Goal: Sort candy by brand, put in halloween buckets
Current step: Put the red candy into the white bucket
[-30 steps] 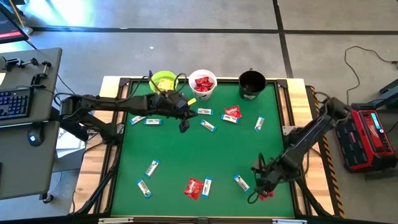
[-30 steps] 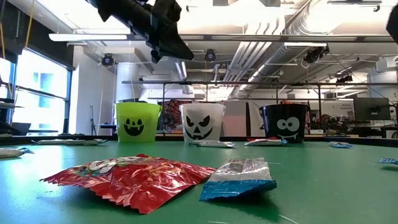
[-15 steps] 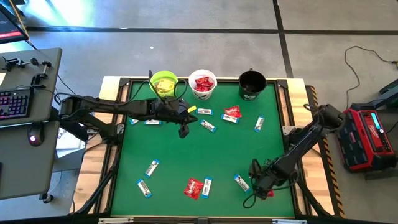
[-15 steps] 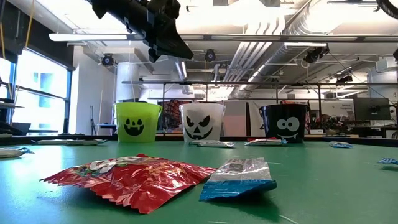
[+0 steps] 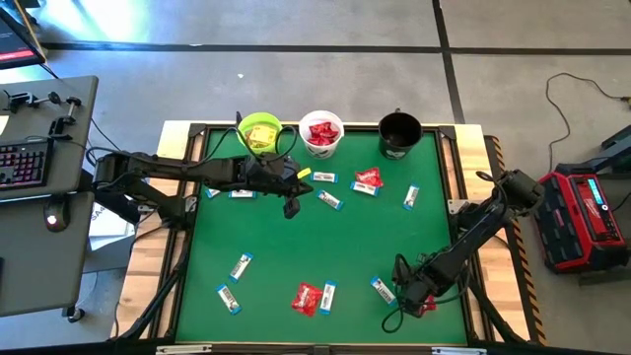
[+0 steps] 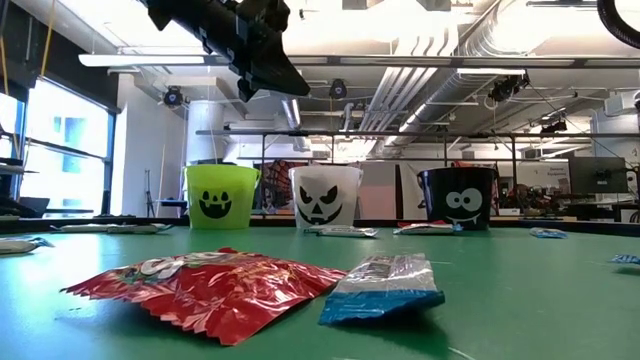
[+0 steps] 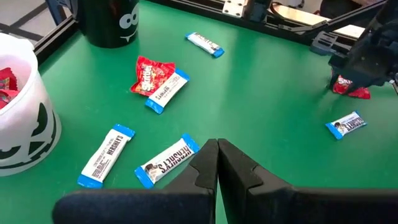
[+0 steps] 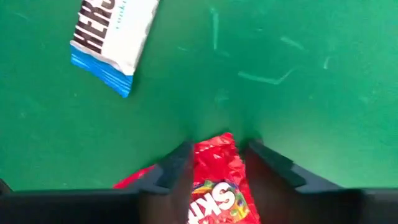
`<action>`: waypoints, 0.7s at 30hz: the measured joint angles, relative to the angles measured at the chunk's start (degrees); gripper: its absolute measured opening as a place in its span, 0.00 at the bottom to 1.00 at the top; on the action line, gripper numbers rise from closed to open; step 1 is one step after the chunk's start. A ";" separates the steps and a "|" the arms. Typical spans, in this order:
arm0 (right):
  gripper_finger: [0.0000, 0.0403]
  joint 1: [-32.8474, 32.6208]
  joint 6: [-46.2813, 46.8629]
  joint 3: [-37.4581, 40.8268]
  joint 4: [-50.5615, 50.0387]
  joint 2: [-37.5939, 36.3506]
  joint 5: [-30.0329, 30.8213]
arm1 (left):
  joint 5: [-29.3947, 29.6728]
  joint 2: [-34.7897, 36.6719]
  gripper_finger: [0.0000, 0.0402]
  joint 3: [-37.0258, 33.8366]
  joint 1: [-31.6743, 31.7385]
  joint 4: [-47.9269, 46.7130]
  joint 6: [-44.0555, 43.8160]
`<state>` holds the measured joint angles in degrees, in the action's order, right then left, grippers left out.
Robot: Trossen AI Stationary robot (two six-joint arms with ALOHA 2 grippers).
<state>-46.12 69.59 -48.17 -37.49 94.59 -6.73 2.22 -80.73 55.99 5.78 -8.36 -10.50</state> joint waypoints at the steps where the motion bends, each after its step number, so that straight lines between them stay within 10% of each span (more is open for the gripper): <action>1: 0.24 0.01 -0.28 0.03 0.06 0.02 -0.46 | -0.02 0.00 0.00 0.00 0.00 0.00 -0.55; 6: 0.02 0.49 -1.07 0.23 1.21 -1.41 -3.22 | 0.01 1.40 0.00 -0.01 0.00 1.70 -1.46; 21: 0.00 2.64 5.15 0.33 -0.92 -14.37 -0.97 | 1.71 4.35 0.00 0.00 0.63 0.65 -0.93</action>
<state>-43.48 74.74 -47.84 -38.41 80.21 -7.70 3.92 -76.38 55.99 6.42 -7.71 -11.42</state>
